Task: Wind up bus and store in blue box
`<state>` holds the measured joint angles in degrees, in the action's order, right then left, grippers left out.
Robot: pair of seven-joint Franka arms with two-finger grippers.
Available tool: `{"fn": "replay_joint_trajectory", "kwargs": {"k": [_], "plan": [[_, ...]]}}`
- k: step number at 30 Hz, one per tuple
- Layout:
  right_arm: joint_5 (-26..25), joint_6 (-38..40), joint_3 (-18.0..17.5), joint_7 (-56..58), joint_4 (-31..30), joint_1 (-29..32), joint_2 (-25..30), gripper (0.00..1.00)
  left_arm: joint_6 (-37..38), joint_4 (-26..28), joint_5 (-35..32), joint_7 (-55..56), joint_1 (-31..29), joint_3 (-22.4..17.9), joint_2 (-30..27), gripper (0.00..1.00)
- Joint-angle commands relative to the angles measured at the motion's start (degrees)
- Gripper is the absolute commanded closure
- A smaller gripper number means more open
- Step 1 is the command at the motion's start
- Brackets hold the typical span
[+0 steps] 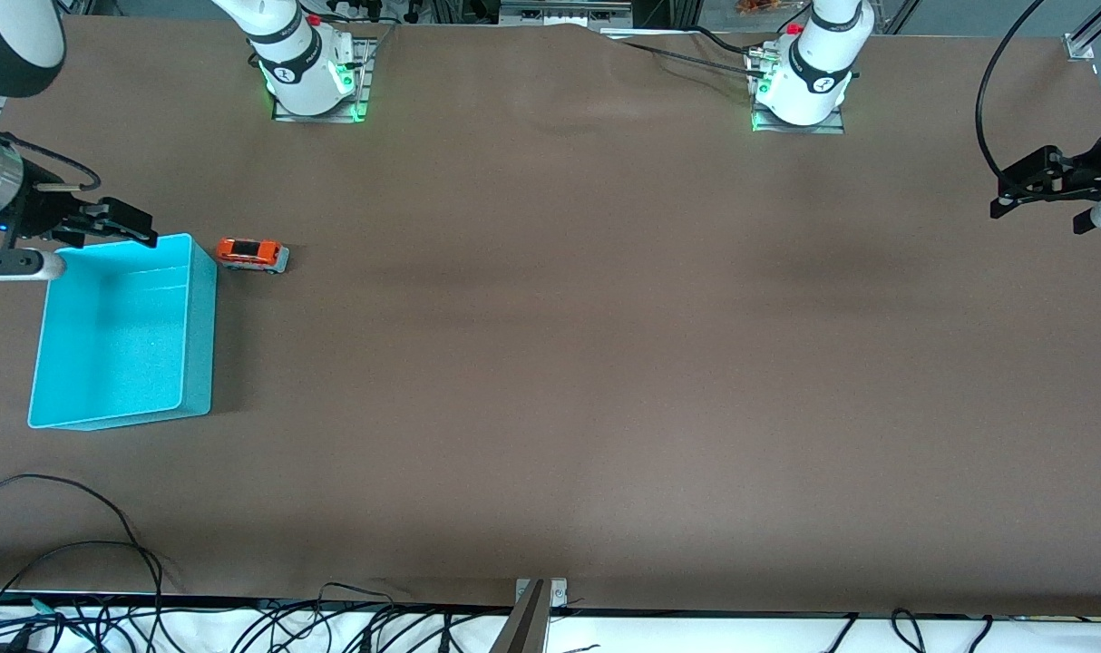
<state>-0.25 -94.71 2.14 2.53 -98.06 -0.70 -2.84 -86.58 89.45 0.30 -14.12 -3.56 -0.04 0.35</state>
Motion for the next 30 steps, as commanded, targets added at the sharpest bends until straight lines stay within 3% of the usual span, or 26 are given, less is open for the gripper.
{"fn": "replay_joint_trajectory", "kwargs": {"k": [1,22,30], "plan": [[-0.2,-5.0,-0.3,0.2,-7.3,0.3,3.2,0.0,1.4,-1.1,0.8,0.1,3.1,-3.2,0.0,0.0],[-0.1,-24.4,-0.5,0.1,-29.2,0.2,4.9,0.0,1.5,-0.9,0.4,-0.1,4.1,-3.3,0.4,0.0],[-0.1,-25.9,-0.5,0.2,-33.9,0.3,4.9,0.0,2.7,-1.0,0.5,-0.4,4.3,-3.1,0.4,0.0]]}}
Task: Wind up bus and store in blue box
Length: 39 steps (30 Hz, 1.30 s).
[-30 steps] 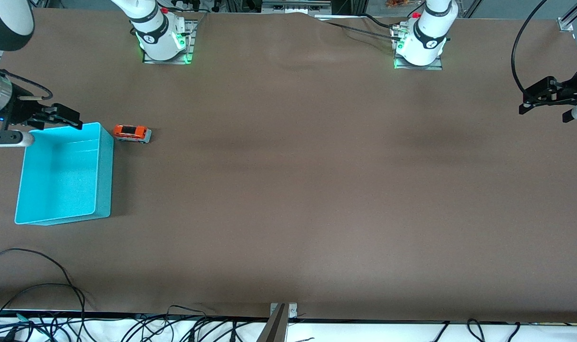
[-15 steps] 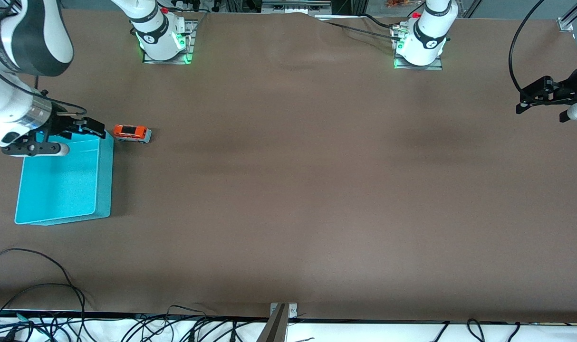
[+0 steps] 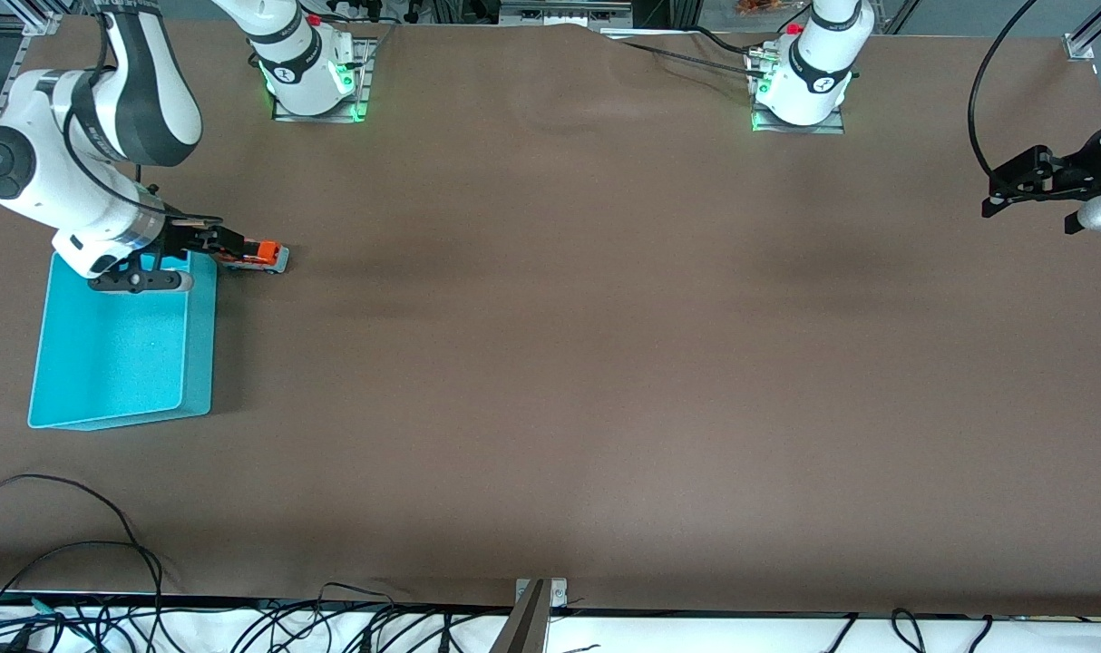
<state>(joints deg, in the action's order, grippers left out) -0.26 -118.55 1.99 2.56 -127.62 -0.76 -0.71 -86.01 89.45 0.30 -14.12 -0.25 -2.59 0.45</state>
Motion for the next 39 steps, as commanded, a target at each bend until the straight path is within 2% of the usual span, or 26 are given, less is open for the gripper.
{"fn": "replay_joint_trajectory", "kwargs": {"k": [1,6,14,28,39], "plan": [[-0.1,-2.7,-0.3,0.2,-5.1,0.3,2.7,0.0,2.2,-1.0,0.5,-0.4,1.0,-0.7,0.4,0.0],[0.2,-6.3,-0.3,-2.0,-8.6,0.3,2.7,0.0,2.0,-1.1,0.8,-0.3,1.2,-0.5,1.1,0.0],[0.0,-15.1,-0.3,-20.3,-14.7,0.6,2.7,0.0,1.8,-1.4,1.2,-0.4,1.2,-0.3,1.9,0.0],[-0.1,-15.4,-0.2,-44.9,-17.0,0.7,2.9,0.0,1.8,-3.5,1.1,-0.3,1.7,1.6,2.1,0.0],[-0.3,-19.5,-0.1,-53.4,-21.0,2.2,2.9,0.0,1.8,-3.6,0.8,-0.2,1.6,2.1,2.6,0.0]]}}
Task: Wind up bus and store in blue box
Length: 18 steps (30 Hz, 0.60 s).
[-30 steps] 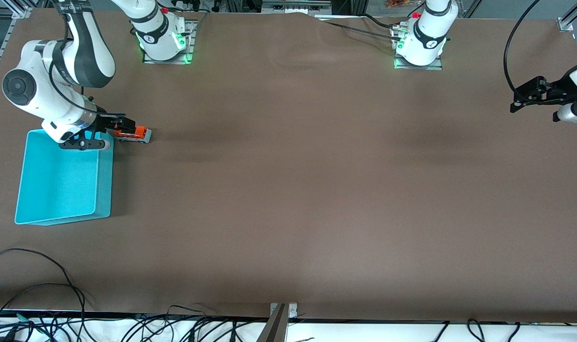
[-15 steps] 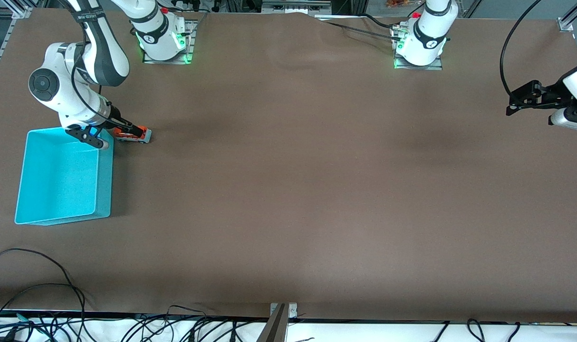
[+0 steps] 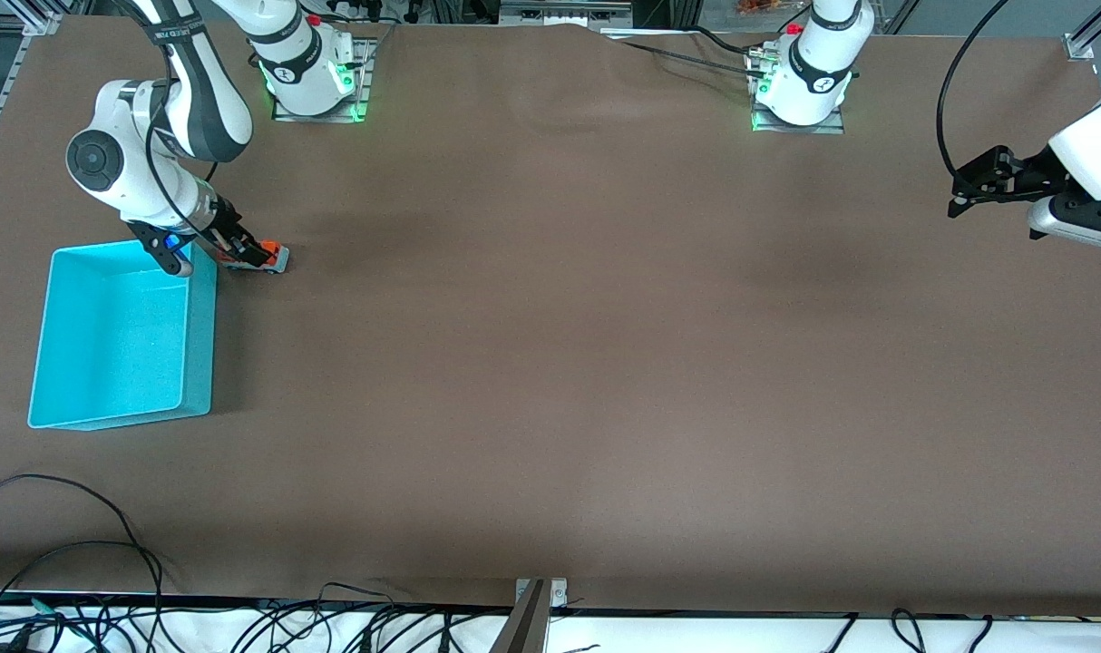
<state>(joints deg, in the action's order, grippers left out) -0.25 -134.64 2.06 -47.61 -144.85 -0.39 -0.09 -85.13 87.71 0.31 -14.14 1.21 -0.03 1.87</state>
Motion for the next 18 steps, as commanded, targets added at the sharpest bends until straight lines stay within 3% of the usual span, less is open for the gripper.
{"fn": "replay_joint_trajectory", "kwargs": {"k": [1,18], "plan": [[-0.3,-4.0,-0.2,-3.2,-4.2,2.2,2.3,0.0,0.9,-1.8,0.7,-0.2,0.1,-0.5,1.2,0.0],[-0.3,-14.2,-0.3,-10.7,-5.8,3.4,-0.8,0.0,0.9,-1.8,0.0,-0.1,0.2,-0.1,1.1,0.0]]}}
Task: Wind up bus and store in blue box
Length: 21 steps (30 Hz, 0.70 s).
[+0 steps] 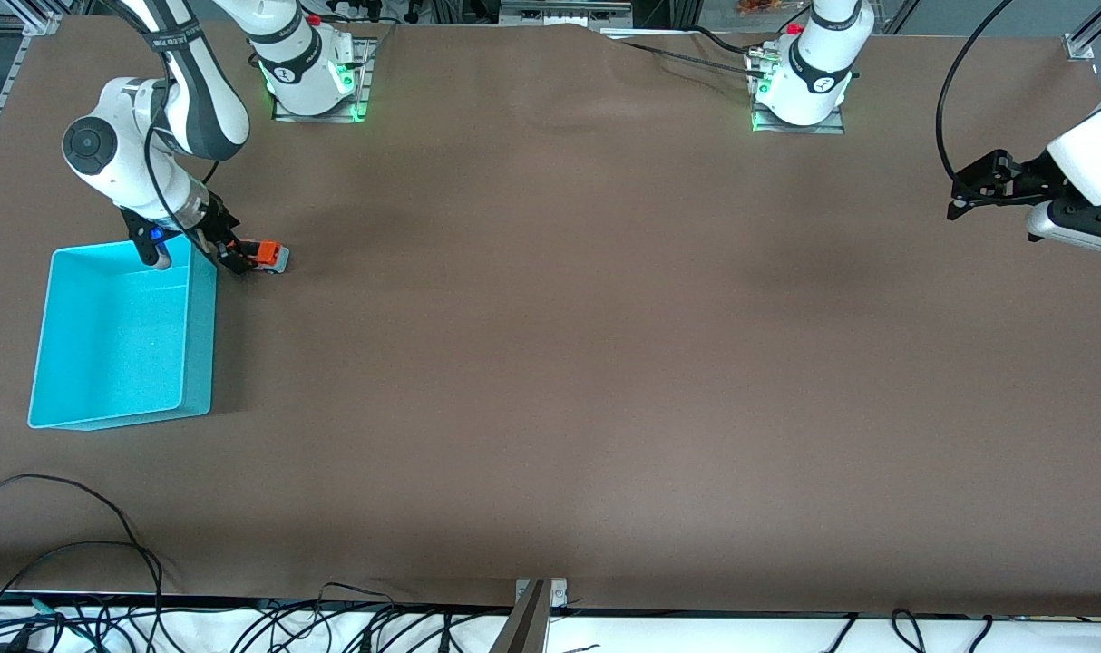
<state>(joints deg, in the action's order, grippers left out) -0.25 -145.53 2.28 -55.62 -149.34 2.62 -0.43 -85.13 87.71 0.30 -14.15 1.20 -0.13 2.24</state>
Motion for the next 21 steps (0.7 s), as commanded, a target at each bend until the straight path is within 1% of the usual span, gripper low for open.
{"fn": "replay_joint_trajectory", "kwargs": {"k": [1,6,14,21], "plan": [[-0.2,-3.9,-0.5,-3.0,-1.3,0.4,-0.8,0.0,0.9,-1.8,0.0,-0.1,0.3,0.0,0.7,0.0],[-0.2,-4.2,-0.4,-3.1,-1.4,0.4,-1.5,0.0,0.8,-1.8,0.1,0.0,1.4,0.0,0.8,0.0],[-0.2,-4.0,-0.4,-3.3,-2.2,0.5,-3.1,0.0,0.0,-1.8,0.0,0.1,1.5,-0.1,0.8,0.0],[-0.1,-6.3,-0.3,-3.4,-2.1,0.6,-4.3,0.0,-0.1,-1.8,0.0,0.0,1.5,-0.3,0.8,0.0]]}}
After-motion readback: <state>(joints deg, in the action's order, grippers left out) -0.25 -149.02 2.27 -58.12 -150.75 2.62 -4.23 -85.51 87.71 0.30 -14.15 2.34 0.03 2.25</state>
